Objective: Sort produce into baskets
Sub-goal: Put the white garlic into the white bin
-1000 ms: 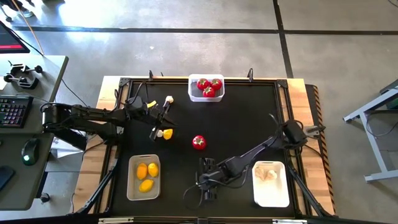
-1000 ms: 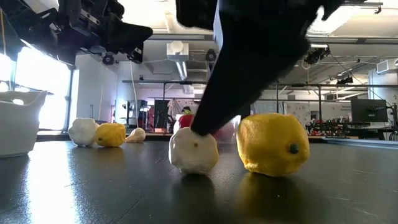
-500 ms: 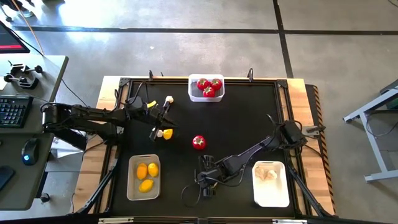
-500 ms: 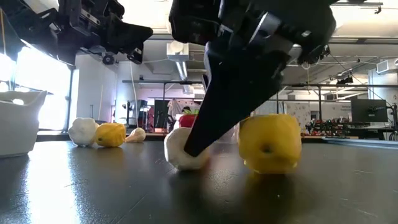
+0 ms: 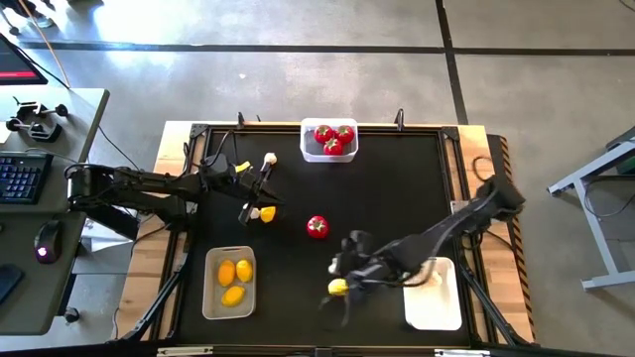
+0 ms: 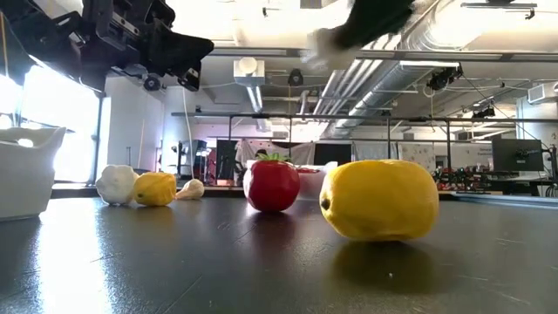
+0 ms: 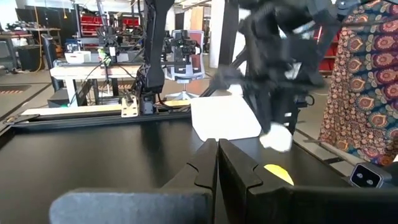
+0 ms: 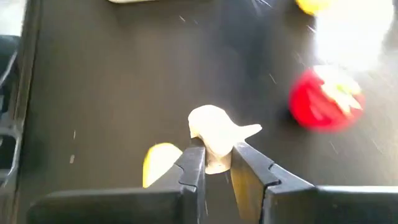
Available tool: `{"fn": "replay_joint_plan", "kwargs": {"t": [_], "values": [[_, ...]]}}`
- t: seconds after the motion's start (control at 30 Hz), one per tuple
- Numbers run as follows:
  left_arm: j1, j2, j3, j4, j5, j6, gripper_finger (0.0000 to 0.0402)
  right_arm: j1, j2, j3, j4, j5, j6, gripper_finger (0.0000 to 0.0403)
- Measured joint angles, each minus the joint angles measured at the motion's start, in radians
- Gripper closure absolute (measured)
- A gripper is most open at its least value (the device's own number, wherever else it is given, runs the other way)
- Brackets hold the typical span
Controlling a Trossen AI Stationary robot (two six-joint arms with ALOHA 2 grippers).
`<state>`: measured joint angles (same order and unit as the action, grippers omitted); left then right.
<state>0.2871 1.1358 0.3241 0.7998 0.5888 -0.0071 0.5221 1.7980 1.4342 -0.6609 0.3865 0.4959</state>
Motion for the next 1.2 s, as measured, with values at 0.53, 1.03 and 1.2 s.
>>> {"fn": "replay_joint_plan", "kwargs": {"t": [0.53,1.03,1.2], "values": [[-0.001,0.000,0.000,-0.002,0.001,-0.009,0.0401,0.372,-0.186,-0.012,-0.630,-0.312,1.210,0.0357],[-0.001,0.000,0.000,0.000,0.001,0.009,0.0401,0.398,-0.182,-0.330,-0.425,-0.577,1.444,0.0358],[-0.001,0.000,0.000,0.000,0.001,0.000,0.0401,0.347,-0.182,-0.402,-0.359,-0.592,1.389,0.0358]]}}
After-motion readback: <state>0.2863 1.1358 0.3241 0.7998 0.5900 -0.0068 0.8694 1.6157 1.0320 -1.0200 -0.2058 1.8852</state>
